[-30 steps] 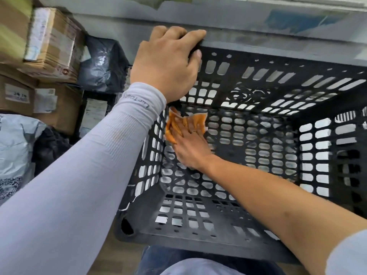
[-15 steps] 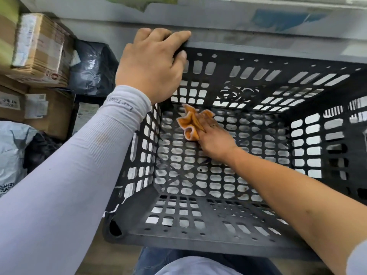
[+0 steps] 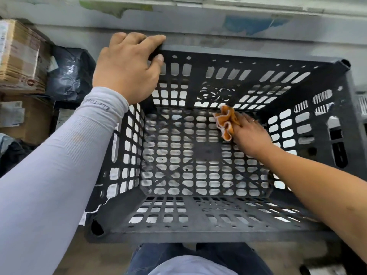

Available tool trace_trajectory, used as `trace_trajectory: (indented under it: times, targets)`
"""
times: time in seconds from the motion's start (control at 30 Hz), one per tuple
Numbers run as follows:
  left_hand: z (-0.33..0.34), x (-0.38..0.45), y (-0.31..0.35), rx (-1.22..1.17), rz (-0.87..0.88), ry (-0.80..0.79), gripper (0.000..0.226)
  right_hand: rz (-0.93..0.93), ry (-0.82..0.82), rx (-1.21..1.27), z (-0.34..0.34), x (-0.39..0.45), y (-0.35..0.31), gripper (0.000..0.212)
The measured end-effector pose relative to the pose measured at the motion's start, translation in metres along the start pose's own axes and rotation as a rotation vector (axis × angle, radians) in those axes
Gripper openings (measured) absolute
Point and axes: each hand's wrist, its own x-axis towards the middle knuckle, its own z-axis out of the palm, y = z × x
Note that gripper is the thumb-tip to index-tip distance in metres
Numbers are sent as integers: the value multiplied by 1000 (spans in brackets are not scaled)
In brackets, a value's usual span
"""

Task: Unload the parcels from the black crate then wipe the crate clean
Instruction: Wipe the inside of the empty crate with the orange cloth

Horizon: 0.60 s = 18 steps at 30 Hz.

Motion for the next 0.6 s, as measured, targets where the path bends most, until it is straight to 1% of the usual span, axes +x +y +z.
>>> trace_trajectory:
  times: [0.07,0.17,0.23,0.33,0.4,0.43,0.5,0.57,0.6]
  targets:
    - [0,0,0,4,-2,-5,51,18,37,95,-3,4,-11,62]
    - [-1,-1,0,2,-3,-5,52,58,23,271,-3,12,-29,64]
    - [0,-2,0,4,3,3,52,101,33,292,-3,19,-34,66]
    - [0,-2,1,1,8,7,52,135,4,212,-7,28,-42,70]
    - [-1,-1,1,-5,4,10,52,141,-7,279,-13,33,-57,57]
    - [-1,-1,1,-4,3,10,52,121,3,318,-17,36,-68,50]
    - [-1,-1,0,6,4,9,52,67,7,375,-23,41,-99,45]
    - [-1,-1,0,15,6,6,52,-25,-27,413,-28,45,-138,50]
    - [-2,-1,0,16,7,3,53,-102,-51,417,-31,46,-158,55]
